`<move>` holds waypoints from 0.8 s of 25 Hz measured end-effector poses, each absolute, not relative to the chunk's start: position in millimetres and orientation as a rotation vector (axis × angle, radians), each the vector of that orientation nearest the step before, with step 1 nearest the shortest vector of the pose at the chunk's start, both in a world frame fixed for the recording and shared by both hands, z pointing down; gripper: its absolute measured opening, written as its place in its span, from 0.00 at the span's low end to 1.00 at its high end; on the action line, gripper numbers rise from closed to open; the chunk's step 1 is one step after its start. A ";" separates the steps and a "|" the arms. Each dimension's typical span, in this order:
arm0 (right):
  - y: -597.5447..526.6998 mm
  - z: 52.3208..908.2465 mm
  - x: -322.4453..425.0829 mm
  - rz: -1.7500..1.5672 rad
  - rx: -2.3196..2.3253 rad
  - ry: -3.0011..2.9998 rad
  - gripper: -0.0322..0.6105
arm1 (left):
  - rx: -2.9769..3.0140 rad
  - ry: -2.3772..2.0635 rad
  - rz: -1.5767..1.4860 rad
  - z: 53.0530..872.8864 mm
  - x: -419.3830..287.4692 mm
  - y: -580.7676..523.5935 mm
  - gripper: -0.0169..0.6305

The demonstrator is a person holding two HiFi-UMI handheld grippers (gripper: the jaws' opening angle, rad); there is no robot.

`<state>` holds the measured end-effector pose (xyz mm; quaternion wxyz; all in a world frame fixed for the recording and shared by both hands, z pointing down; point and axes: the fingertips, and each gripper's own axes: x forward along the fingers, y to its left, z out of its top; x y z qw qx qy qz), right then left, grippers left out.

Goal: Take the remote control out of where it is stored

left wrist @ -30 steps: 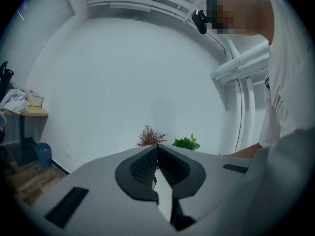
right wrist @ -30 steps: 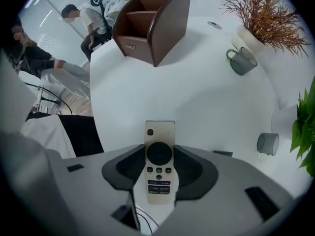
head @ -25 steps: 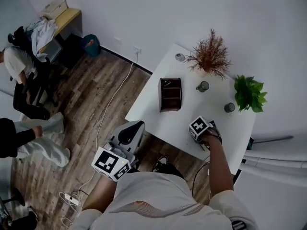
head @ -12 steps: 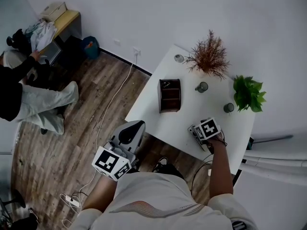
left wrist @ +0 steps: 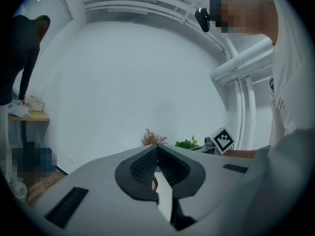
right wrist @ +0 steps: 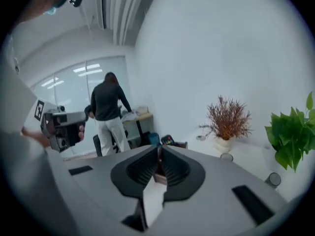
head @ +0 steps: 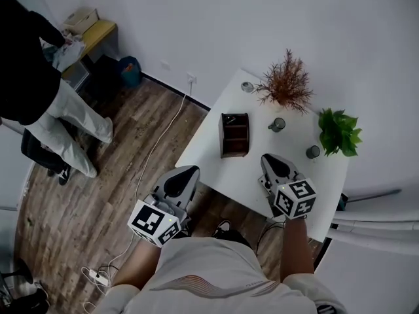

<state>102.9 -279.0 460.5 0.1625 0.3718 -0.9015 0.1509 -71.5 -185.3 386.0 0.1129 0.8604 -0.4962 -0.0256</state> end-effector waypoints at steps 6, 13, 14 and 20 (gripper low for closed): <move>-265.3 413.8 91.5 0.263 1.187 -2.750 0.10 | 2.541 -1.480 -0.085 376.1 -77.8 -182.2 0.04; -264.7 415.5 97.1 0.289 1.225 -2.723 0.10 | 2.574 -1.487 -0.082 369.2 -78.2 -180.0 0.04; -265.0 415.7 98.4 0.291 1.232 -2.719 0.10 | 2.571 -1.485 -0.089 369.0 -78.4 -180.2 0.04; -264.2 417.7 101.3 0.287 1.243 -2.701 0.10 | 2.572 -1.474 -0.092 370.0 -76.6 -180.7 0.04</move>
